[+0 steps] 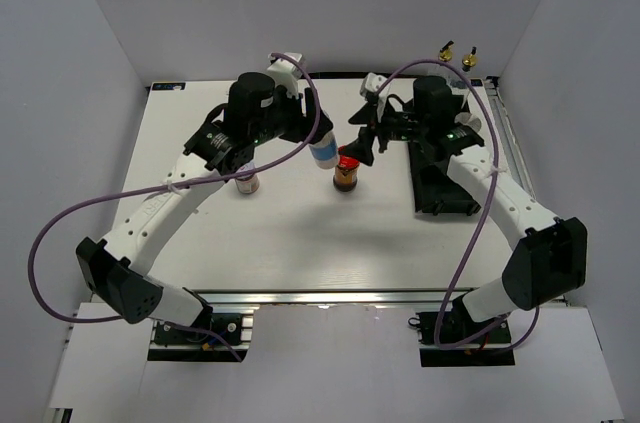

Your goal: Organize the condiment bottles

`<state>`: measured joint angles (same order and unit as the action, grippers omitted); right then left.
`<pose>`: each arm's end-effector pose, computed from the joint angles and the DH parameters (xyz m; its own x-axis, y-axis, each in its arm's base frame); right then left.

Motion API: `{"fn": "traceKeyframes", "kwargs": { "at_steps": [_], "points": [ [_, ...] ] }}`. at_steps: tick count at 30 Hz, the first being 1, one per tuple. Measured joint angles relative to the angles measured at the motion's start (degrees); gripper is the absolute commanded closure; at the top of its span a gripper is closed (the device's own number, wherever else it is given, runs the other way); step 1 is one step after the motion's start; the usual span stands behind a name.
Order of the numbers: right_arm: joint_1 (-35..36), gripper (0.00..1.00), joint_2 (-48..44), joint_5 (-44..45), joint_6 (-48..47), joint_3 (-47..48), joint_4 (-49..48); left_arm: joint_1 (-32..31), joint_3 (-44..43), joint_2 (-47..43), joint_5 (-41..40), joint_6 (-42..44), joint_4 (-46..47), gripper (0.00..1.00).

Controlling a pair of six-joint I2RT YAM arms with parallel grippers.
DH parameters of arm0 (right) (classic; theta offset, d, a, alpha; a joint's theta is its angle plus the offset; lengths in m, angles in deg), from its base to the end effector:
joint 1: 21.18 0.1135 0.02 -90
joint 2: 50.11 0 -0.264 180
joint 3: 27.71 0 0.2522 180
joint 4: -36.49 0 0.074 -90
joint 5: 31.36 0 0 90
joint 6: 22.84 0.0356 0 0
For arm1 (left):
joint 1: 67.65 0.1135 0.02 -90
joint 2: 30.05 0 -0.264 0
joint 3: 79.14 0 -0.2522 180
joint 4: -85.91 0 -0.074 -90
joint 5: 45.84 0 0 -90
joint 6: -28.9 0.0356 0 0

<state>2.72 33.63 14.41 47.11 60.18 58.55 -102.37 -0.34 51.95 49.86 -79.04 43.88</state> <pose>0.2984 0.1594 0.3636 0.0435 -0.2494 -0.9674 -0.9391 0.3201 -0.1247 0.2629 -0.1865 0.4154 -0.5012 -0.0256 -0.8650 0.5125 0.7966 -0.3206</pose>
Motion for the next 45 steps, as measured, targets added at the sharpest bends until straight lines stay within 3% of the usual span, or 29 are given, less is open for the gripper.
{"fn": "traceKeyframes", "kwargs": {
  "at_steps": [12,17,20,22,24,25,26,35,45],
  "points": [
    [5.99,0.11,1.33,-2.89,3.1,-1.22,-11.04,-2.32,0.83,-0.85,-0.5,-1.62,-0.66,1.0],
    [7.67,0.18,2.29,-2.82,5.09,-2.73,-13.29,-2.54,1.29,-0.9,-0.39,-1.9,0.2,1.0],
    [8.5,0.3,3.91,-2.23,7.54,-2.73,-15.98,-2.54,1.68,-0.9,-0.46,-2.05,0.02,1.0],
    [9.05,0.48,5.27,-1.57,9.2,-2.73,-18.01,-2.62,1.79,-0.9,-0.59,-2.08,-0.15,1.0],
    [9.25,0.67,6.03,-1.16,10.84,-2.73,-19.63,-2.4,1.97,-0.9,-1.11,-2.25,-0.2,0.6],
    [9.31,0.74,6.25,-0.83,11.72,-2.75,-20.39,-2.34,2.03,-0.9,-1.29,-2.14,0.0,0.28],
    [9.38,0.76,6.32,-0.66,12.52,-2.75,-20.9,-2.34,2.03,-0.9,-1.53,-2.05,0.13,0.04],
    [7.89,0.88,6.25,10.43,16.79,-5.35,-22.03,-2.51,0.98,-1.62,-8.07,-1.84,2.12,0.02],
    [-5.79,0.89,2.95,24.17,20.74,-9.44,-22.91,-1.05,3.1,-5.18,-19.98,-1.29,7.67,0.02]
  ]
}}
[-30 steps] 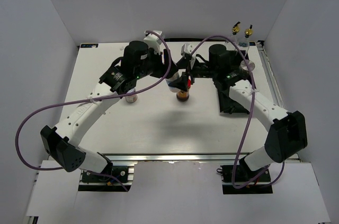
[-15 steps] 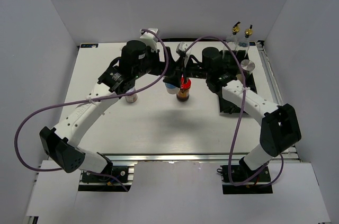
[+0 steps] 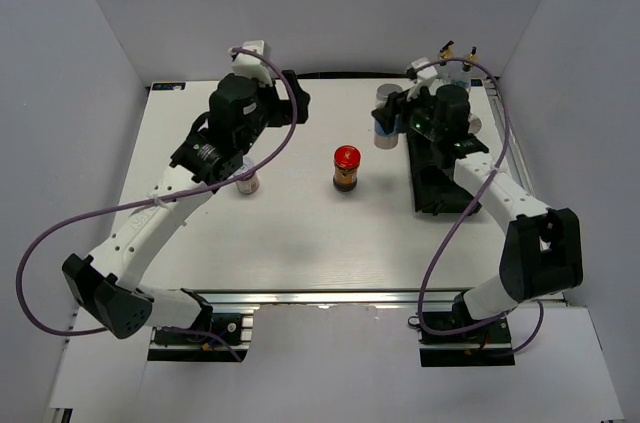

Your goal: Organize the condiment bottles

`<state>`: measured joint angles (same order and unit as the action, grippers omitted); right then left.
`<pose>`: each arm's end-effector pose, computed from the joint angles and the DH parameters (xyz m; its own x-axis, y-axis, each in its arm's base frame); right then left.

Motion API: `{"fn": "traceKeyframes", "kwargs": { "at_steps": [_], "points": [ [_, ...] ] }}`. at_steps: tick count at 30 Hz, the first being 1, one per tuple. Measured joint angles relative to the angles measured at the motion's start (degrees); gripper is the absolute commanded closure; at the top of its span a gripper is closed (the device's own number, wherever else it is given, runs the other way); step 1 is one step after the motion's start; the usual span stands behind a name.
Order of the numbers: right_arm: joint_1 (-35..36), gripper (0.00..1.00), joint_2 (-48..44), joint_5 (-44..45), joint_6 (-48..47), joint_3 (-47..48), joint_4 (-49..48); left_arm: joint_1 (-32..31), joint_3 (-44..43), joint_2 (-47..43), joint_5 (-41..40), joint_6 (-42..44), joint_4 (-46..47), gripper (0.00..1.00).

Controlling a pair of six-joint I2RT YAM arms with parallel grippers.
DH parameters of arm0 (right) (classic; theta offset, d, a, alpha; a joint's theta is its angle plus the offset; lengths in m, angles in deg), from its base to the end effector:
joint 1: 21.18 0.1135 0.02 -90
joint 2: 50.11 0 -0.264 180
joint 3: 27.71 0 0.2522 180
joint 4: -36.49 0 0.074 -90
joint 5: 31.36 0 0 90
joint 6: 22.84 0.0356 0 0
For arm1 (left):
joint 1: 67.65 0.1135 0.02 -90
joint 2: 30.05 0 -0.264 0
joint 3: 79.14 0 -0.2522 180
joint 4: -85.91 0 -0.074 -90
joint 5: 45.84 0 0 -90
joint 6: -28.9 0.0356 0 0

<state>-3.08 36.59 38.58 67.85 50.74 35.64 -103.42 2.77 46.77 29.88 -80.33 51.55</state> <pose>0.3393 0.1237 0.3270 -0.1298 -0.0305 -0.9911 -0.6136 0.7876 0.0561 0.2490 -0.1685 0.4375 -0.2959 -0.1802 -0.9381 0.2903 0.9186 -0.2681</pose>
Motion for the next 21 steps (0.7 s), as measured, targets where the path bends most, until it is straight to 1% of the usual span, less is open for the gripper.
{"fn": "traceKeyframes", "kwargs": {
  "at_steps": [3,6,9,13,21],
  "points": [
    [-2.54,0.89,-2.25,5.86,0.48,-2.73,-1.97,3.69,3.45,-0.63,0.0,-0.83,2.91,0.02],
    [-4.35,0.88,-4.02,11.52,0.39,-6.58,-5.14,8.35,7.72,-0.28,2.29,-2.08,5.81,0.02],
    [-5.57,0.88,-4.07,15.72,0.24,-9.81,-8.85,12.83,13.75,0.24,4.24,-2.95,8.83,0.02],
    [-6.95,0.89,-1.75,20.24,-1.33,-12.0,-14.38,13.68,18.69,0.35,5.38,-3.32,10.69,0.02],
    [-9.22,0.89,3.67,26.12,-3.28,-14.93,-24.76,13.7,23.06,0.04,5.73,-3.32,14.82,0.02]
  ]
}}
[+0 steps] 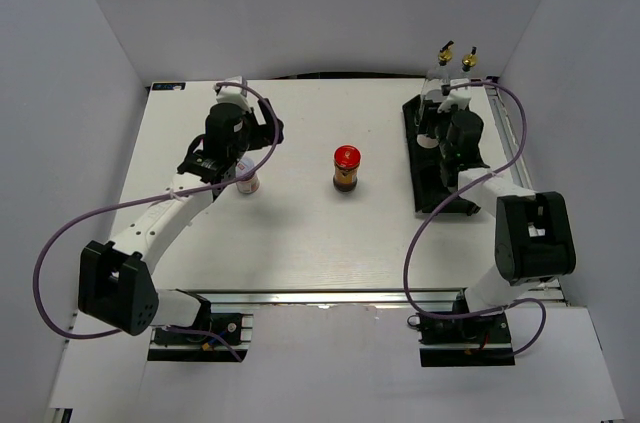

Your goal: Organize the condiment bottles

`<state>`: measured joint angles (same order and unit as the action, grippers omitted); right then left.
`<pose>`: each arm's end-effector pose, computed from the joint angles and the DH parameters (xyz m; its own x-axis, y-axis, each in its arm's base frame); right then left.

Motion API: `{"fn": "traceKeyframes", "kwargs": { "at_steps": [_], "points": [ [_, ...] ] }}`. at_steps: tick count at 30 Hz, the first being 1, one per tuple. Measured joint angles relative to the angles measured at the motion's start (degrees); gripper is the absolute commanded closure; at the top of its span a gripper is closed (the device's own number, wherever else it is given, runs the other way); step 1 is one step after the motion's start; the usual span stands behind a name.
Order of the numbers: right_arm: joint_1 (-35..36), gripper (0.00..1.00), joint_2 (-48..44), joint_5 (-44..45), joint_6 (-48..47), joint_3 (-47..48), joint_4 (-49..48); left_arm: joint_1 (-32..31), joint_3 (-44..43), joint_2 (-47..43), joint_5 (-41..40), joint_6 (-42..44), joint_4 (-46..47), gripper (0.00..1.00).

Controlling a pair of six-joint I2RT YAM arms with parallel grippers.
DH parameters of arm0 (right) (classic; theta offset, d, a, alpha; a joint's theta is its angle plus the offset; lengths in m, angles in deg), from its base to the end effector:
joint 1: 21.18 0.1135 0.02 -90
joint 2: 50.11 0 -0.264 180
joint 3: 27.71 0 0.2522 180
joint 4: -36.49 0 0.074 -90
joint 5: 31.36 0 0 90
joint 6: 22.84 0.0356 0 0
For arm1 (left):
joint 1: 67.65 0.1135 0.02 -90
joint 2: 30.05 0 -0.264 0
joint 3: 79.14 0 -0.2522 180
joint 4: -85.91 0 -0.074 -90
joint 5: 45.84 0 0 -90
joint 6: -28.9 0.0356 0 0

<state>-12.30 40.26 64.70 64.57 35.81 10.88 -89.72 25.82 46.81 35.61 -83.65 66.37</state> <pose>0.3524 0.0513 0.2612 -0.0191 -0.0485 -0.9986 -0.0501 0.9976 -0.0475 0.2928 -0.1130 0.3228 -0.4050 -0.2450 -0.8809 0.0952 0.9469 -0.3071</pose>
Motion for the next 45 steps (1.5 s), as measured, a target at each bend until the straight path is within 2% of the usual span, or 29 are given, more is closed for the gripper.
{"fn": "traceKeyframes", "kwargs": {
  "at_steps": [7,12,15,18,19,25,27,30,36,45],
  "points": [
    [-1.25,0.89,4.37,1.33,-0.39,-2.56,-7.8,0.15,2.1,-0.42,0.04,-0.02,1.33,0.02],
    [-1.9,0.84,8.24,1.29,-0.35,-2.78,-11.37,0.15,2.71,-0.44,0.04,-0.04,1.25,0.02],
    [-2.27,0.67,9.79,1.33,-0.35,-2.91,-12.76,0.15,2.71,-0.44,0.04,-0.04,1.2,0.02],
    [-2.49,0.58,10.51,1.57,-0.37,-3.76,-14.58,0.15,2.71,-0.44,0.02,-0.13,0.92,0.02],
    [-2.49,0.44,10.78,1.75,-0.37,-3.93,-15.06,0.15,2.71,-0.44,0.02,-0.22,0.76,0.02],
    [-2.49,0.2,12.17,2.49,-0.15,-4.83,-17.2,0.15,2.73,-0.48,-0.07,-0.52,-0.59,0.02],
    [-2.47,0.15,12.17,2.89,0.04,-5.01,-18.75,0.15,2.73,-0.48,-0.22,-0.72,-1.11,0.02],
    [-2.45,0.11,12.17,3.5,0.55,-5.44,-21.09,0.15,2.73,-0.48,-0.48,-1.03,-2.12,0.02],
    [-2.45,0.11,11.04,3.87,0.72,-7.17,-22.36,0.15,2.71,-0.52,-0.96,-1.95,-3.85,0.02],
    [-2.49,0.11,-0.37,5.16,0.85,-6.75,-15.65,0.15,2.23,-2.34,-1.99,-3.45,-6.67,0.02]
  ]
}}
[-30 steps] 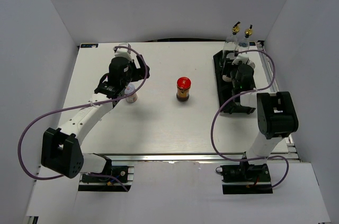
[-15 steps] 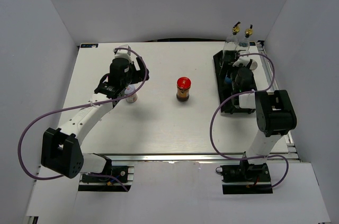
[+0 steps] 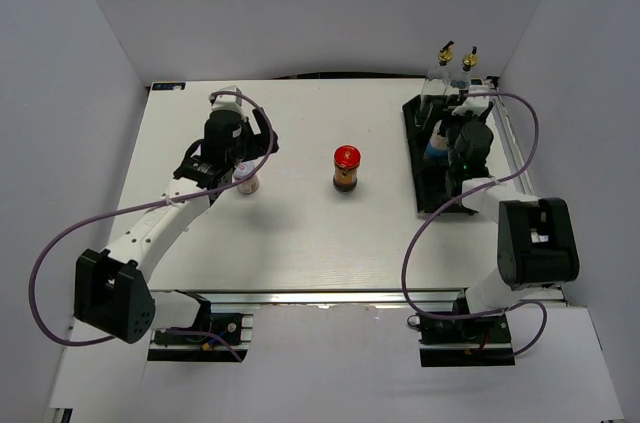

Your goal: Organize the condiment bottles

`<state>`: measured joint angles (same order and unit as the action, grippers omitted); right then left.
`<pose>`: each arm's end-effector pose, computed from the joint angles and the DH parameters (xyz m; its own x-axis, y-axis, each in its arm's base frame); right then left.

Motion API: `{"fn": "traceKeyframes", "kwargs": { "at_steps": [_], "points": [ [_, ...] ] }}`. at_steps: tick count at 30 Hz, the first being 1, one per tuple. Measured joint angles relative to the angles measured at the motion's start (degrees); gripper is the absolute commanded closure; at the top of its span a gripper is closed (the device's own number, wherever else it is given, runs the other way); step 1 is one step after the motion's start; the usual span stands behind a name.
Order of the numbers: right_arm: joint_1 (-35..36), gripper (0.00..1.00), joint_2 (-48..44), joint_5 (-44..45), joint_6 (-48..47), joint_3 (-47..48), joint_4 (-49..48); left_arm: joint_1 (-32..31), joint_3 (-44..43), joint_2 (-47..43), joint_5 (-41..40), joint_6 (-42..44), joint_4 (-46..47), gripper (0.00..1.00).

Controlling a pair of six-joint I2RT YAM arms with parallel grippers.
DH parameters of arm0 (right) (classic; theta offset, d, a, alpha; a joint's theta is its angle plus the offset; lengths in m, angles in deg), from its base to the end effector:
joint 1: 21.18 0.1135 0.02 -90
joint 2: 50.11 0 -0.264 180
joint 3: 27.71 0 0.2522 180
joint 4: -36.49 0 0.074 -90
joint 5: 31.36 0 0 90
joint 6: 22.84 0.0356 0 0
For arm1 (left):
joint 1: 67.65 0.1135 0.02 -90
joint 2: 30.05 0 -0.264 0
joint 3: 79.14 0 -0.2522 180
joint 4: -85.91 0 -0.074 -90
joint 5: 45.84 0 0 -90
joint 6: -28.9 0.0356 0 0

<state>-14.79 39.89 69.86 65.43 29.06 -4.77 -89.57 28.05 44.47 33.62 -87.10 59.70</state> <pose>0.3375 0.0308 0.2545 0.1363 -0.0145 -0.9906 0.0865 0.9963 -0.0027 0.2788 -0.1052 0.3094 -0.4856 -0.2692 -0.8317 0.0047 0.9506 -0.3104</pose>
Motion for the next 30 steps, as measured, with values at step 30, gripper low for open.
{"fn": "traceKeyframes", "kwargs": {
  "at_steps": [30],
  "points": [
    [27.19,0.11,5.81,-5.35,3.98,39.47,70.77,0.07,0.07,-4.0,-15.8,-6.21,-10.23,0.02]
  ]
}}
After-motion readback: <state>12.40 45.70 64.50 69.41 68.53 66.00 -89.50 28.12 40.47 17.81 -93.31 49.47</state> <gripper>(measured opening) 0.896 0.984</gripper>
